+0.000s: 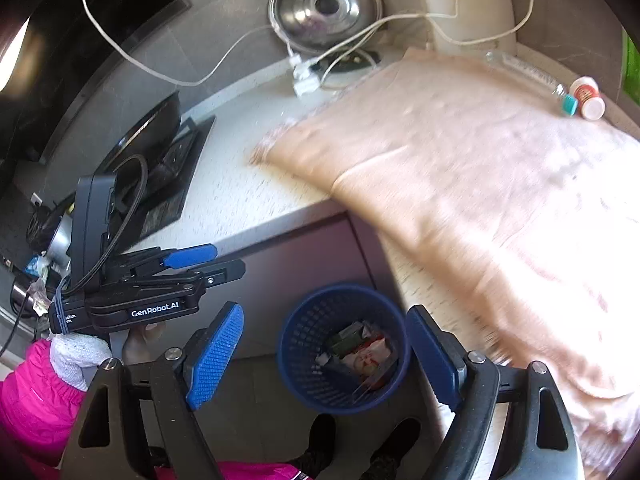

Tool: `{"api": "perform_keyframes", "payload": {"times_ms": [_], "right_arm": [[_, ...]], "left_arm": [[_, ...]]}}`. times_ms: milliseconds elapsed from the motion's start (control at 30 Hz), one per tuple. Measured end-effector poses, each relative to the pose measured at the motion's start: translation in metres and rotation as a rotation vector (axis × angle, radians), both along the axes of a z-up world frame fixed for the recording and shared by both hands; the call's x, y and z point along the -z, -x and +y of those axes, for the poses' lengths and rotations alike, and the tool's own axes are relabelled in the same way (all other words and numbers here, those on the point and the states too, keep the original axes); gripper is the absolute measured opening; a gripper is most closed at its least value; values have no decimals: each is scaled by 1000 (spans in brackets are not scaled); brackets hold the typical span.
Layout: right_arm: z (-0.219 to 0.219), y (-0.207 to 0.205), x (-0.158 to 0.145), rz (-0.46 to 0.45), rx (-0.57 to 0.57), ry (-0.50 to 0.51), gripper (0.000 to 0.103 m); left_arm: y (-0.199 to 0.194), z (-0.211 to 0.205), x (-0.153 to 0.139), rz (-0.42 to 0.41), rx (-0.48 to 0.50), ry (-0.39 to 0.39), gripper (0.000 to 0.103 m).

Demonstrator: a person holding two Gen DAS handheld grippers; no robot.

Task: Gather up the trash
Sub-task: 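Raise both tools back over the towel toward the bottle and cup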

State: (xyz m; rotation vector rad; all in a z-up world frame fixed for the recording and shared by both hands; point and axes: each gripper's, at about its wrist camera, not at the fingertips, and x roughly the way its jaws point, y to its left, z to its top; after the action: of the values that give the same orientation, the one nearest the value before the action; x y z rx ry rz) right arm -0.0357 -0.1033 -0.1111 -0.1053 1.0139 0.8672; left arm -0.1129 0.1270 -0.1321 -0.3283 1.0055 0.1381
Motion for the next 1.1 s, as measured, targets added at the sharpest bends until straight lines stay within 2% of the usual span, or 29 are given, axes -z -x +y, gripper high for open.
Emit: {"api": "perform_keyframes", "payload": {"times_ms": [167, 267, 600, 867, 1000, 1100], "right_arm": [[-25, -35, -25, -46, 59, -26, 99], [-43, -59, -34, -62, 104, -45, 99], [-105, -151, -51, -98, 257, -81, 99], [-143, -238, -48, -96, 374, -103, 99], [-158, -282, -37, -73, 426, -118, 99], [-165, -309, -32, -62, 452, -128, 99]], "left_arm": [[-31, -13, -26, -53, 10, -9, 66], [-53, -24, -38, -77, 16, -9, 71], [-137, -67, -52, -116, 42, 15, 72], [-215, -93, -58, -95, 39, 96, 72], [-261, -95, -56, -73, -2, 182, 72], [-295, -94, -53, -54, -41, 202, 72]]}}
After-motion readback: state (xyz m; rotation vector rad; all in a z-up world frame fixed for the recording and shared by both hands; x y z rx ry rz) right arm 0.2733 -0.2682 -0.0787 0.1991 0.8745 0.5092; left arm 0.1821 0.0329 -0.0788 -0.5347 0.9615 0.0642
